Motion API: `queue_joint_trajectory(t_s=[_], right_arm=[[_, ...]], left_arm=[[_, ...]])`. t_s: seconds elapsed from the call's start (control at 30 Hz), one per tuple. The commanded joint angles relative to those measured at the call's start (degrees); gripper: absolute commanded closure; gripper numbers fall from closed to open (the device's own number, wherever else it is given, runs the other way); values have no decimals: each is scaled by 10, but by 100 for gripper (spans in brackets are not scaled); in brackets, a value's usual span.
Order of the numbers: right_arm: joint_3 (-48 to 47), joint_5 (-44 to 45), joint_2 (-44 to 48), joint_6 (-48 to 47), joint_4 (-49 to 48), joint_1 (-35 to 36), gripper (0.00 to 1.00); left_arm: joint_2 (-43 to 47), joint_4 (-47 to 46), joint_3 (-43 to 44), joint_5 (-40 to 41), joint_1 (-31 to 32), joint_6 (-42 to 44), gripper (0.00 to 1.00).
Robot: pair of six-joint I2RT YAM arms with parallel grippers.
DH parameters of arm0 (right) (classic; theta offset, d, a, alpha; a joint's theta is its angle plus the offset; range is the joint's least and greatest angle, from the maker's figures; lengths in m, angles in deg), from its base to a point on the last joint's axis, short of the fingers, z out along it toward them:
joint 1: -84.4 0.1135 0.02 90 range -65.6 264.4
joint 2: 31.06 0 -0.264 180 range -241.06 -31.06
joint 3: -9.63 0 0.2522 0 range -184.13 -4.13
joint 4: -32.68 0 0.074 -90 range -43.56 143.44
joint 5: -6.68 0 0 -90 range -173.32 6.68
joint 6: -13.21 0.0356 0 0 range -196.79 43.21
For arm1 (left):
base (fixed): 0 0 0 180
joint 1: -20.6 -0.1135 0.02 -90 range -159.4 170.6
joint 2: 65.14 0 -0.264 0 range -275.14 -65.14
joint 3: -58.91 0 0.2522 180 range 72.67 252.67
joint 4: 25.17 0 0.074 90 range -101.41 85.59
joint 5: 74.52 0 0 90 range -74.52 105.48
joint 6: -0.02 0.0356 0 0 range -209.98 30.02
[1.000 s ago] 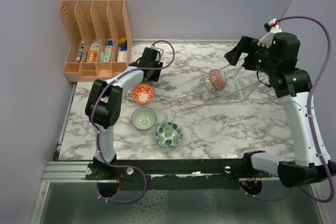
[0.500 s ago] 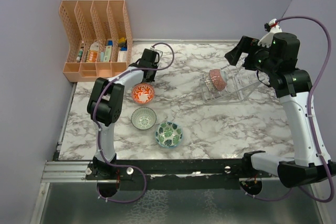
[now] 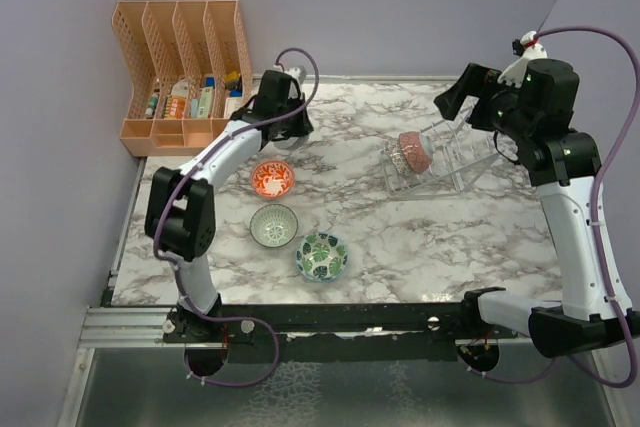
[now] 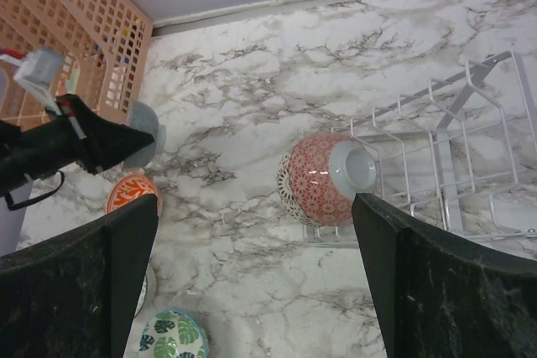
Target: Load the bowls into the dish rack
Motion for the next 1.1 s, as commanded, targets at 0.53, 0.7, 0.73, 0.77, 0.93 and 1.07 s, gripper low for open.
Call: queue_joint_trajectory(t_s=[0.53, 0.7, 0.73, 0.77, 0.93, 1.07], right_arm=[[-67, -22, -6, 40, -15, -4, 0], [-89, -31, -12, 43, -16, -4, 0], [-90, -34, -13, 43, -17, -4, 0], [-90, -35, -13, 43, -17, -4, 0], [-79, -36, -8, 43, -18, -4, 0], [-74, -39, -7, 41, -18, -4, 0]], left_arm=[[68, -875, -202, -68, 132, -828, 100], [-11, -954, -158, -14, 177, -891, 100], [-24, -960, -145, -9, 187, -899, 100], [-38, -965, -133, -3, 195, -910, 100], [-81, -974, -101, 29, 230, -942, 100], [-94, -977, -112, 60, 245, -953, 100]])
